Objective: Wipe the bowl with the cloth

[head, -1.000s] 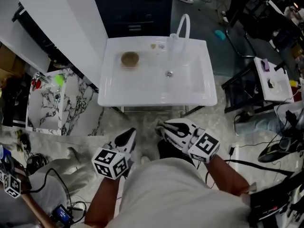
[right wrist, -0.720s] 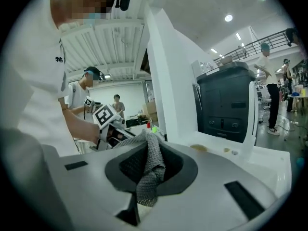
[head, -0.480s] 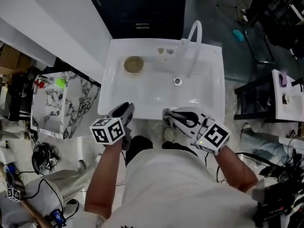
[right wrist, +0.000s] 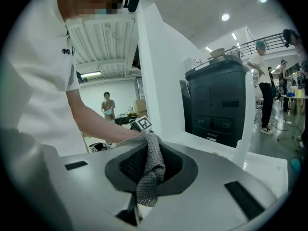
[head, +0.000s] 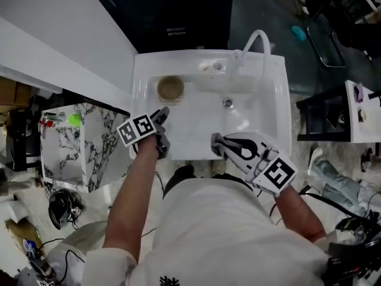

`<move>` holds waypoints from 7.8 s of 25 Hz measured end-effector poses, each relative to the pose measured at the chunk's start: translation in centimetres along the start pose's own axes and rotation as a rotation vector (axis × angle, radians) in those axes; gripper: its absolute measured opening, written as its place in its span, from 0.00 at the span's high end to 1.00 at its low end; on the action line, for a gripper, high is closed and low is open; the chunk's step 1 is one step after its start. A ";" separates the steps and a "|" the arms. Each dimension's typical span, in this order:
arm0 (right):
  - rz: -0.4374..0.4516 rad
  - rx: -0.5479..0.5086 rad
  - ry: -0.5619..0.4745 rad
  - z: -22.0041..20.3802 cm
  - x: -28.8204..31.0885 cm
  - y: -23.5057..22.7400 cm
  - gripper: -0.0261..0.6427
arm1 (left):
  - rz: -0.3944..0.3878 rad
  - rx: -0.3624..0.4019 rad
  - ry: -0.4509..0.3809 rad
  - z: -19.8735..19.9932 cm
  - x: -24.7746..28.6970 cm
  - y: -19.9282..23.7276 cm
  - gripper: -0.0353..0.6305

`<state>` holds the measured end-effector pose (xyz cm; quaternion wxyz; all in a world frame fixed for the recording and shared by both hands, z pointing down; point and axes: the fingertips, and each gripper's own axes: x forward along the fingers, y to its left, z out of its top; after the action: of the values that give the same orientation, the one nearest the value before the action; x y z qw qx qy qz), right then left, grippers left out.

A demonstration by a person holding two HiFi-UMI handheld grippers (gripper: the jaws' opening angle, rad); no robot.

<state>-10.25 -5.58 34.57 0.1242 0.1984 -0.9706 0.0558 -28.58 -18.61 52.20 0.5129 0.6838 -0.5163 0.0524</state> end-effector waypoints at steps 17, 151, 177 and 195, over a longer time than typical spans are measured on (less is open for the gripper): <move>-0.243 0.120 0.057 -0.7 1.8 -2.0 0.91 | 0.072 -0.185 0.096 2.8 9.0 7.5 0.67; -0.053 -0.618 0.771 -16.3 -3.2 -1.9 0.91 | 0.141 0.404 0.261 -17.7 0.7 -19.2 0.92; -0.213 -0.672 0.720 -12.5 -4.0 -5.0 0.91 | 0.149 0.442 0.271 -17.6 0.4 -18.9 0.92; -0.078 -0.616 0.703 -14.5 -2.8 -1.6 0.91 | 0.137 0.420 0.227 -17.1 0.0 -19.4 0.92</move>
<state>-3.97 -3.69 47.84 0.5007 0.1577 -0.8328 -0.1756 -5.98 -6.83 47.71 0.4093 0.7286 -0.4784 0.2698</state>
